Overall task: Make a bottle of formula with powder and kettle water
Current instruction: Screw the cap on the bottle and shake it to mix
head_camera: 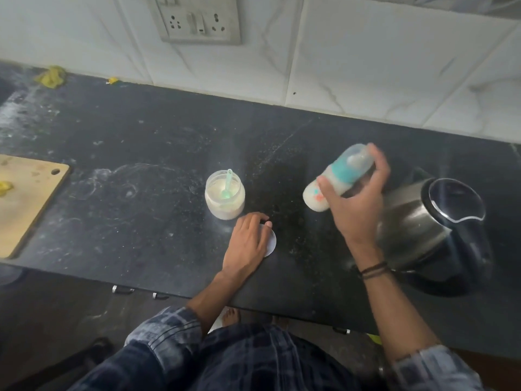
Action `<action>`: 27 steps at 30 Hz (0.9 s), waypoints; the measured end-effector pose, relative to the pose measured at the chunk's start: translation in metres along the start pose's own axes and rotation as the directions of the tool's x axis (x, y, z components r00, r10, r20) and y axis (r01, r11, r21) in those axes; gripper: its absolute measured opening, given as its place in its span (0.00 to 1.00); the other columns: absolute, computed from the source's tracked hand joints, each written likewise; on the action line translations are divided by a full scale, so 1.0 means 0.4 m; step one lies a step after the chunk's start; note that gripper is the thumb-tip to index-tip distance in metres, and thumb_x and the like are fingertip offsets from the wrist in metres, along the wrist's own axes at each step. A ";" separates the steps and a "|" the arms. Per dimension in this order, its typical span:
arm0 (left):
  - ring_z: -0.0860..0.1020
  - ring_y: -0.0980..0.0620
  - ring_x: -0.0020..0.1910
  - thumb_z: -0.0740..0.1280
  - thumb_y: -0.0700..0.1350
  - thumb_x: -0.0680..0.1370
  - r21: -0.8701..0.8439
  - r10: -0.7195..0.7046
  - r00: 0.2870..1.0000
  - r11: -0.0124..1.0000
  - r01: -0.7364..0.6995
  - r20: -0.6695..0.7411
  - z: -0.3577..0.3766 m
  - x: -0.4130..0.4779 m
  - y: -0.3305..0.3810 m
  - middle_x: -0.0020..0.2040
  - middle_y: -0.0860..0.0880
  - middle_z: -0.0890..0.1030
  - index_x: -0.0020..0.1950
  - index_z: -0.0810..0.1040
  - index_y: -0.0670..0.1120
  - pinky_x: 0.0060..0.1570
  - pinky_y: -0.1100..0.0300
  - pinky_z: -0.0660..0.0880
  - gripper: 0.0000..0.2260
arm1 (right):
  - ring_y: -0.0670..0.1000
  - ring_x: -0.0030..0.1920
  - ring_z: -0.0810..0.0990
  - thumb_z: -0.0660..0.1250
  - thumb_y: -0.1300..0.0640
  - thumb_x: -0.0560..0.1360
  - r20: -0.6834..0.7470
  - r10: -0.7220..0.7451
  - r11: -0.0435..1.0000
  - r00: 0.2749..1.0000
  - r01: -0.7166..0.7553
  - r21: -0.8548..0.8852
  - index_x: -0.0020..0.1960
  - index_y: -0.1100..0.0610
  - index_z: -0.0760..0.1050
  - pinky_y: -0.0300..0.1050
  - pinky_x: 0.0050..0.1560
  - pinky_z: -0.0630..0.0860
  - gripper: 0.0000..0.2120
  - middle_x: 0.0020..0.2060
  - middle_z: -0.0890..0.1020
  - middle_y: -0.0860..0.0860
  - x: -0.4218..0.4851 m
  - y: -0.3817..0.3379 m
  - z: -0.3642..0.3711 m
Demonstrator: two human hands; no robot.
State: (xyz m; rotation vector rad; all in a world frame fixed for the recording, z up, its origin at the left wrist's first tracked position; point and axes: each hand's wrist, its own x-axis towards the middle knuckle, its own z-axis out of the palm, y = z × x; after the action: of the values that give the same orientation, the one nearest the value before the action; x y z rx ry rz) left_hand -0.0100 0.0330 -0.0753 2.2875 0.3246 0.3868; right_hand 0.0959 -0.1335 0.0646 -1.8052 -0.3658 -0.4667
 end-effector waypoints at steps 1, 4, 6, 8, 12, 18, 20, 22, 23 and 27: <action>0.71 0.54 0.58 0.60 0.46 0.85 -0.005 -0.004 1.000 1.000 0.004 0.004 -0.001 0.000 0.002 0.58 0.50 0.78 0.59 0.76 0.45 0.62 0.58 0.68 0.08 | 0.35 0.64 0.74 0.82 0.59 0.69 -0.014 -0.021 1.000 1.000 0.021 0.021 0.76 0.61 0.58 0.46 0.63 0.79 0.45 0.67 0.69 0.38 -0.002 0.001 -0.007; 0.71 0.53 0.58 0.59 0.47 0.85 0.004 -0.020 1.000 1.000 0.019 0.007 0.000 0.003 0.003 0.58 0.50 0.78 0.59 0.76 0.45 0.62 0.58 0.68 0.09 | 0.41 0.70 0.71 0.78 0.70 0.69 -0.209 -0.119 0.987 0.971 0.139 0.083 0.74 0.70 0.50 0.41 0.64 0.76 0.45 0.70 0.62 0.56 -0.001 -0.029 -0.019; 0.71 0.53 0.58 0.59 0.47 0.85 0.008 -0.020 1.000 1.000 0.020 0.004 0.003 0.002 -0.003 0.59 0.50 0.78 0.59 0.76 0.45 0.62 0.58 0.68 0.09 | 0.34 0.69 0.69 0.79 0.70 0.69 -0.222 -0.100 0.994 0.970 0.107 0.020 0.73 0.73 0.50 0.33 0.64 0.74 0.46 0.69 0.63 0.56 -0.001 -0.027 -0.010; 0.71 0.53 0.58 0.60 0.47 0.85 0.010 -0.017 1.000 1.000 0.017 0.001 0.004 0.001 -0.005 0.58 0.50 0.78 0.59 0.76 0.45 0.62 0.58 0.68 0.09 | 0.25 0.62 0.70 0.82 0.63 0.68 -0.009 -0.004 0.999 1.000 0.003 -0.038 0.76 0.67 0.58 0.29 0.61 0.73 0.45 0.66 0.69 0.41 -0.009 0.007 -0.003; 0.71 0.53 0.57 0.60 0.45 0.85 0.019 0.021 1.000 1.000 -0.020 -0.007 -0.003 0.002 0.009 0.57 0.48 0.79 0.58 0.77 0.43 0.61 0.58 0.68 0.09 | 0.35 0.67 0.72 0.80 0.66 0.69 -0.075 -0.061 0.997 0.995 0.064 0.041 0.74 0.67 0.56 0.36 0.64 0.75 0.43 0.69 0.65 0.46 -0.018 -0.005 -0.015; 0.71 0.53 0.57 0.60 0.46 0.85 0.004 -0.001 1.000 1.000 0.001 0.006 0.001 0.000 -0.002 0.58 0.50 0.78 0.59 0.76 0.45 0.61 0.58 0.68 0.08 | 0.33 0.59 0.77 0.81 0.57 0.69 0.072 0.076 0.997 0.994 -0.074 -0.026 0.75 0.56 0.60 0.48 0.60 0.80 0.43 0.63 0.71 0.35 -0.024 0.007 0.010; 0.71 0.53 0.57 0.60 0.46 0.85 -0.007 0.004 1.000 1.000 -0.004 0.007 -0.003 -0.001 0.006 0.57 0.49 0.78 0.58 0.76 0.45 0.61 0.60 0.67 0.08 | 0.33 0.62 0.75 0.80 0.65 0.69 0.022 -0.023 1.000 0.999 0.023 0.019 0.74 0.62 0.58 0.35 0.58 0.78 0.42 0.65 0.68 0.40 -0.020 0.005 -0.010; 0.71 0.54 0.57 0.61 0.45 0.85 -0.003 0.000 1.000 1.000 0.000 0.004 -0.006 0.000 0.008 0.57 0.49 0.78 0.58 0.76 0.44 0.61 0.60 0.67 0.08 | 0.40 0.67 0.74 0.78 0.70 0.70 -0.133 -0.075 0.990 0.988 0.089 0.107 0.73 0.64 0.52 0.38 0.61 0.77 0.43 0.68 0.64 0.48 -0.018 -0.035 -0.026; 0.71 0.54 0.57 0.61 0.45 0.85 0.001 0.001 1.000 1.000 -0.001 0.002 -0.005 0.001 0.005 0.57 0.49 0.78 0.58 0.77 0.44 0.61 0.60 0.67 0.08 | 0.41 0.68 0.74 0.77 0.71 0.71 -0.193 -0.090 0.988 0.977 0.112 0.109 0.73 0.64 0.51 0.39 0.61 0.78 0.43 0.68 0.64 0.48 -0.015 -0.045 -0.026; 0.71 0.53 0.57 0.59 0.47 0.86 -0.015 -0.012 1.000 1.000 0.012 0.025 0.001 -0.002 -0.004 0.58 0.51 0.78 0.59 0.76 0.46 0.61 0.59 0.68 0.08 | 0.29 0.57 0.77 0.82 0.60 0.68 0.003 0.045 0.996 0.999 -0.044 -0.074 0.74 0.57 0.60 0.38 0.57 0.80 0.43 0.60 0.74 0.34 -0.011 -0.008 -0.004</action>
State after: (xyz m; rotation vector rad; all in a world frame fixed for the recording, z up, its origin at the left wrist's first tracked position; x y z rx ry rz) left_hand -0.0107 0.0336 -0.0768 2.2730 0.3222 0.3535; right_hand 0.0903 -0.1343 0.0653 -1.8830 -0.3141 -0.4504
